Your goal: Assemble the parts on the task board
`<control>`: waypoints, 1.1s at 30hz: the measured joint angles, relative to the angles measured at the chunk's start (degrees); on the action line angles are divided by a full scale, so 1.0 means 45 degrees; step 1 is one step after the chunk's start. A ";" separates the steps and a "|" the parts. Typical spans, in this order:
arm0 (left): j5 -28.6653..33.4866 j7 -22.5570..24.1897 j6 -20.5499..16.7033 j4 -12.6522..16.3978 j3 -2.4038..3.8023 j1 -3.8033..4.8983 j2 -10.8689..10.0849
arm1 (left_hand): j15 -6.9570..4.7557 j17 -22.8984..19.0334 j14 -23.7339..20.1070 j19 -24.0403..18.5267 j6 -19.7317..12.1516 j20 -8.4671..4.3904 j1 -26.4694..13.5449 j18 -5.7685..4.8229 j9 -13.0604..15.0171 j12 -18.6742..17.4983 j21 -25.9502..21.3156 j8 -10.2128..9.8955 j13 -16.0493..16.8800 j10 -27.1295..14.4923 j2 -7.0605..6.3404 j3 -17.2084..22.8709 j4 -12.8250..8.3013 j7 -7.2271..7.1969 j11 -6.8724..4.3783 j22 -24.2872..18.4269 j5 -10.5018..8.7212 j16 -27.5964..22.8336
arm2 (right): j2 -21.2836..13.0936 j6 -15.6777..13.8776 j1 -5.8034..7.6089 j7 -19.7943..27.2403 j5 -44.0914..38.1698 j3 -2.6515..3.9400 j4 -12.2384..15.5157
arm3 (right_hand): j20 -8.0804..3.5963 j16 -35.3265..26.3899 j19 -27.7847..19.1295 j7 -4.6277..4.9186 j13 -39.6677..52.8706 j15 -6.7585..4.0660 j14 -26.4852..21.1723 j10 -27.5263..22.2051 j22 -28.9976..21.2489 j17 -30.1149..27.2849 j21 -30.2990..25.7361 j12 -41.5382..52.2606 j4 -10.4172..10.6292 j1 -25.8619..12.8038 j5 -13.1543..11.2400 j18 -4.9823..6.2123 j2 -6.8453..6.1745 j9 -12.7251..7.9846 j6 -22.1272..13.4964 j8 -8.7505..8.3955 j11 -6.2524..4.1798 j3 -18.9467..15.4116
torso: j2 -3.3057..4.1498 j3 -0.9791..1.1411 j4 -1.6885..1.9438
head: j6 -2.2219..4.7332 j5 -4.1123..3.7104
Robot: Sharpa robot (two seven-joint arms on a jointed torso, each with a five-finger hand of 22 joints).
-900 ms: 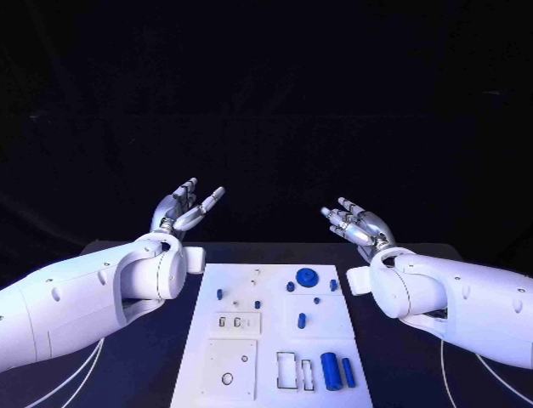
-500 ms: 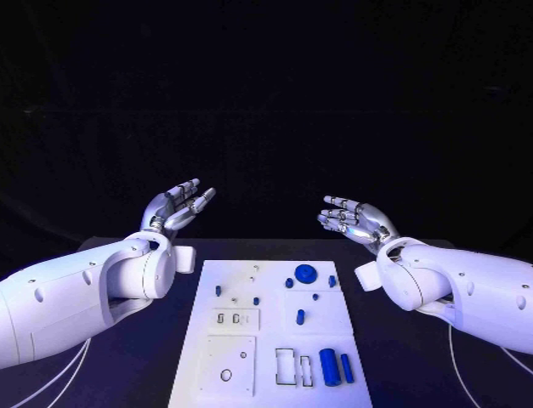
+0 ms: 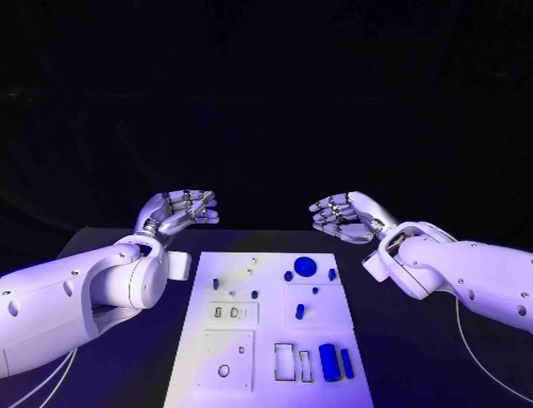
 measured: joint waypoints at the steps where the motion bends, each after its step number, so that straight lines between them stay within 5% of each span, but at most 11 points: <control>1: -0.0041 0.0000 0.0045 0.0134 0.0001 0.0000 -0.0043 | -0.0030 0.0063 0.0030 0.0027 0.0056 -0.0029 0.0018 0.0000 0.0000 0.0001 0.0057 0.0000 0.0000 0.0049 -0.0018 0.0039 -0.0032 -0.0022 -0.0041 0.0033 0.0000 0.0074 | -0.0023 0.0048 0.0041 -0.0121 -0.0446 0.0010 0.0033 | -0.0059 0.0072 0.0208 0.0030 0.0011 -0.0066 0.0232 0.0206 0.0035 0.0038 0.0108 0.0000 -0.0027 -0.0011 -0.0052 -0.0002 -0.0059 0.0018 0.0164 0.0060 -0.0045 0.0027 | 0.0050 -0.0009 0.0038 | -0.0026 -0.0016; 7: -0.0259 0.0000 0.0289 0.0943 0.0009 0.0000 -0.0376 | -0.0123 0.0384 0.0123 0.0135 0.0125 -0.0137 -0.0009 -0.0004 -0.0001 -0.0097 0.0344 0.0001 -0.0057 0.0234 -0.0147 0.0312 0.0003 -0.0091 -0.0123 0.0181 0.0000 0.0409 | -0.0053 0.0656 0.0227 -0.1112 -0.3576 0.0047 0.0345 | -0.0558 0.0663 0.1627 0.0251 0.0072 -0.0592 0.1825 0.1476 0.0404 0.0522 0.1012 -0.0072 -0.0052 -0.0032 -0.0140 -0.0002 -0.0394 0.0142 0.1082 0.0313 -0.0441 0.0052 | 0.0292 -0.0023 0.0195 | -0.0161 -0.0117; 12: -0.0378 0.0002 0.0418 0.1634 0.0126 0.0006 -0.0710 | -0.0123 0.0510 0.0123 0.0139 0.0125 -0.0143 -0.0076 -0.0005 -0.0014 -0.0180 0.0467 0.0000 -0.0080 0.0271 -0.0214 0.0417 0.0006 -0.0091 -0.0087 0.0239 0.0000 0.0556 | 0.0003 0.1286 0.0326 -0.2151 -0.6300 0.0064 0.0650 | -0.1115 0.1614 0.2943 -0.0035 0.0097 -0.1118 0.3547 0.2306 0.1078 0.1446 0.2300 -0.0191 -0.0039 -0.0043 -0.0127 -0.0003 -0.0771 0.0281 0.1586 0.0411 -0.0848 0.0039 | 0.0577 -0.0065 0.0306 | -0.0254 -0.0291; 14: -0.0409 0.0002 0.0451 0.1830 0.0154 0.0006 -0.0813 | -0.0166 0.0535 0.0166 0.0178 0.0125 -0.0182 -0.0076 -0.0008 -0.0022 -0.0237 0.0471 0.0000 -0.0092 0.0271 -0.0214 0.0419 0.0005 -0.0091 -0.0087 0.0256 0.0000 0.0558 | 0.0043 0.1437 0.0334 -0.2454 -0.7078 0.0067 0.0738 | -0.1799 0.3250 0.4388 -0.0297 0.0124 -0.1739 0.5710 0.2776 0.2174 0.3080 0.4131 -0.0371 0.0062 -0.0125 0.0035 0.0001 -0.1214 0.0413 0.1925 0.0412 -0.1158 -0.0130 | 0.0686 -0.0082 0.0341 | -0.0272 -0.0331; 16: -0.0437 0.0000 0.0484 0.2043 0.0189 0.0007 -0.0917 | -0.0166 0.0567 0.0166 0.0178 0.0125 -0.0182 -0.0076 -0.0008 -0.0022 -0.0243 0.0536 0.0000 -0.0091 0.0271 -0.0214 0.0487 0.0006 -0.0091 -0.0087 0.0272 0.0000 0.0637 | 0.0106 0.1559 0.0343 -0.2789 -0.7904 0.0066 0.0798 | -0.1940 0.4392 0.4877 -0.0317 0.0178 -0.1876 0.6221 0.2740 0.3131 0.3961 0.5271 -0.0371 0.0111 -0.0194 0.0229 0.0000 -0.1328 0.0456 0.1923 0.0397 -0.1218 -0.0179 | 0.0808 -0.0096 0.0376 | -0.0309 -0.0385; 17: -0.0447 -0.0005 0.0496 0.2133 0.0200 0.0009 -0.0964 | -0.0166 0.0584 0.0166 0.0178 0.0125 -0.0182 -0.0119 -0.0008 -0.0030 -0.0243 0.0536 0.0000 -0.0091 0.0271 -0.0256 0.0487 0.0005 -0.0091 -0.0086 0.0281 0.0000 0.0637 | 0.0134 0.1597 0.0347 -0.2919 -0.8213 0.0065 0.0814 | -0.2003 0.5935 0.5513 -0.0398 0.0276 -0.1925 0.6302 0.2673 0.5600 0.5042 0.7415 -0.0371 0.0152 -0.0270 0.0349 -0.0050 -0.1404 0.0504 0.1842 0.0304 -0.1285 -0.0139 | 0.0858 -0.0104 0.0392 | -0.0319 -0.0408; 19: -0.0466 -0.0022 0.0522 0.2307 0.0220 0.0013 -0.1055 | -0.0166 0.0612 0.0166 0.0178 0.0125 -0.0182 -0.0144 -0.0009 -0.0035 -0.0297 0.0583 0.0000 -0.0103 0.0271 -0.0281 0.0487 0.0006 -0.0092 -0.0086 0.0285 0.0000 0.0638 | 0.0193 0.1670 0.0349 -0.3196 -0.8868 0.0064 0.0847 | -0.2020 0.7837 0.6024 -0.0424 0.0343 -0.1944 0.6320 0.2445 0.7879 0.6694 0.9320 -0.0371 0.0227 -0.0331 0.0358 -0.0406 -0.1465 0.0557 0.1817 0.0262 -0.1282 -0.0149 | 0.0966 -0.0117 0.0427 | -0.0326 -0.0458; 23: -0.0488 -0.0058 0.0556 0.2567 0.0260 0.0026 -0.1165 | -0.0165 0.0645 0.0165 0.0177 0.0125 -0.0182 -0.0147 -0.0009 -0.0045 -0.0306 0.0591 0.0000 -0.0103 0.0270 -0.0284 0.0487 0.0005 -0.0091 -0.0086 0.0309 0.0000 0.0704 | 0.0294 0.1791 0.0359 -0.3644 -0.9822 0.0064 0.0854 | -0.1881 1.1110 0.6467 -0.0393 0.0525 -0.1896 0.6368 0.2079 1.0637 0.9740 1.1544 -0.0371 0.0359 -0.0294 0.0241 -0.0603 -0.1504 0.0685 0.1741 0.0187 -0.1183 -0.0356 | 0.1151 -0.0137 0.0493 | -0.0327 -0.0553; 28: -0.0504 -0.0103 0.0579 0.2712 0.0275 0.0029 -0.1198 | -0.0165 0.0665 0.0166 0.0177 0.0124 -0.0182 -0.0210 -0.0010 -0.0045 -0.0306 0.0630 0.0000 -0.0103 0.0270 -0.0347 0.0486 0.0005 -0.0091 -0.0086 0.0319 0.0001 0.0704 | 0.0399 0.1938 0.0355 -0.4060 -1.0626 0.0064 0.0887 | -0.1790 1.2867 0.6830 -0.0393 0.0687 -0.1801 0.6364 0.1825 1.2333 1.1403 1.2813 -0.0370 0.0410 -0.0281 0.0174 -0.0809 -0.1517 0.0798 0.1742 0.0187 -0.1126 -0.0583 | 0.1338 -0.0159 0.0568 | -0.0325 -0.0632; 33: -0.0516 -0.0155 0.0595 0.2748 0.0283 0.0035 -0.1211 | -0.0165 0.0695 0.0165 0.0177 0.0124 -0.0182 -0.0210 -0.0011 -0.0057 -0.0384 0.0630 -0.0001 -0.0102 0.0269 -0.0347 0.0557 0.0004 -0.0091 -0.0085 0.0335 0.0000 0.0761 | 0.0487 0.2072 0.0343 -0.4341 -1.1139 0.0064 0.0919 | -0.1755 1.3320 0.6927 -0.0393 0.0741 -0.1801 0.6364 0.1759 1.2824 1.1834 1.3161 -0.0370 0.0462 -0.0281 0.0174 -0.0806 -0.1517 0.0827 0.1742 0.0187 -0.1101 -0.0635 | 0.1450 -0.0167 0.0609 | -0.0360 -0.0671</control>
